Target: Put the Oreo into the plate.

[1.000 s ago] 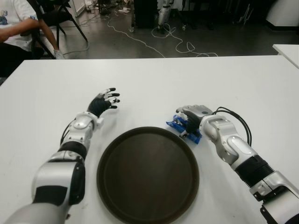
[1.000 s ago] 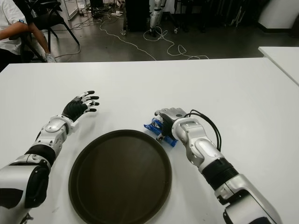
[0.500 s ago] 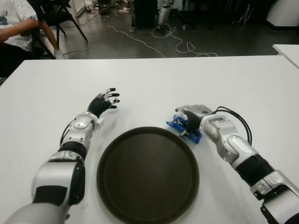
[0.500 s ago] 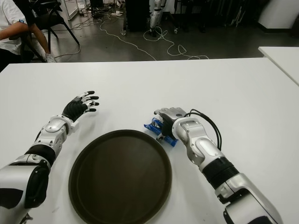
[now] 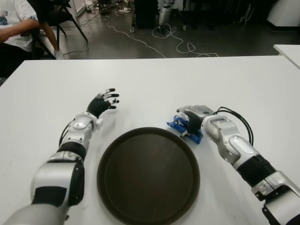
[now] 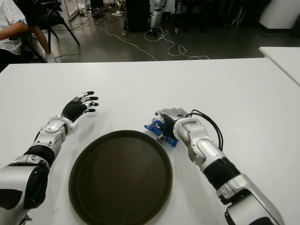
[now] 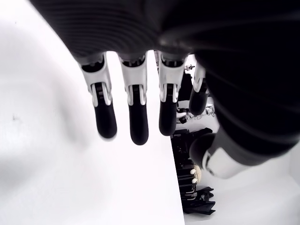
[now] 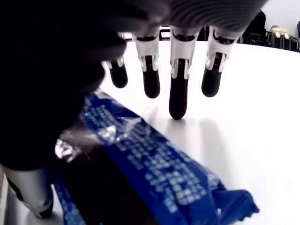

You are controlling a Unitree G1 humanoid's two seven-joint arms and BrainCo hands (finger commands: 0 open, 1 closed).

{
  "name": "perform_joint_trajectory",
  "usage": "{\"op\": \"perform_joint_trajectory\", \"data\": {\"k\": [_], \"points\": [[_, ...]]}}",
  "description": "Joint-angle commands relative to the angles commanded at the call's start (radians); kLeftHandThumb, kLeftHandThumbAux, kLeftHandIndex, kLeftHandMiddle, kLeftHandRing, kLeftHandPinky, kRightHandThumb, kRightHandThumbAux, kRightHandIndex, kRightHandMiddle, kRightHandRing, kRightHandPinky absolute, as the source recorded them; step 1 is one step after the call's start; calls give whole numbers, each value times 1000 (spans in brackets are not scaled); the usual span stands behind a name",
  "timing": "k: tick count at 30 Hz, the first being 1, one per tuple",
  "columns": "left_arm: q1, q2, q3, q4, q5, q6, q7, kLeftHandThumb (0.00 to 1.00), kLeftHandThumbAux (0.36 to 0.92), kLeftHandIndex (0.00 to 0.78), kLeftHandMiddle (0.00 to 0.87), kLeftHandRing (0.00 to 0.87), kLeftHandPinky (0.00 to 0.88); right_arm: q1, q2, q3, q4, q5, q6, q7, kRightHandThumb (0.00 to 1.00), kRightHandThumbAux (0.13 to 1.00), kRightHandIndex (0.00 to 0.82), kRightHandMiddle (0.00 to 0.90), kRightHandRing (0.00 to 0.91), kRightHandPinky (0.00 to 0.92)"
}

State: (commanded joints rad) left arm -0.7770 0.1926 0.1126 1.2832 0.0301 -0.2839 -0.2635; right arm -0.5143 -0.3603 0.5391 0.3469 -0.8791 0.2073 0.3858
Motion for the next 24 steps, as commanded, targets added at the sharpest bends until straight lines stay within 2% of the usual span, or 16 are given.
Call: {"op": "perform_joint_trajectory", "data": {"k": [12,19,20,21,22,24], "points": [[4,1,-8,-4,7,-11,6,0,669,132,212,227,257,-1,-1,4,5,4,-4,16,0,697,134,177,194,196],[4,2,-13,-4,7,-11,11,0,656,134,214,235,257,-1,-2,5,23,0,-18,-11,0,742,186,215,229,220],[4,2,-14,-4,8,-12,11,0,654,134,212,232,253,0,-7,8,25,-3,-35,-27,0,756,200,226,240,235],[4,3,-15,-5,8,-12,11,0,651,133,211,231,252,0,-10,9,27,-5,-47,-40,3,817,280,315,325,342],[4,2,-15,-4,7,-11,10,0,649,133,210,230,252,-1,-14,11,29,-6,-61,-52,4,856,333,372,381,411],[3,2,-15,-4,5,-10,9,0,649,134,211,232,257,-2,-17,11,32,-9,-77,-68,30,890,390,450,455,475]]}}
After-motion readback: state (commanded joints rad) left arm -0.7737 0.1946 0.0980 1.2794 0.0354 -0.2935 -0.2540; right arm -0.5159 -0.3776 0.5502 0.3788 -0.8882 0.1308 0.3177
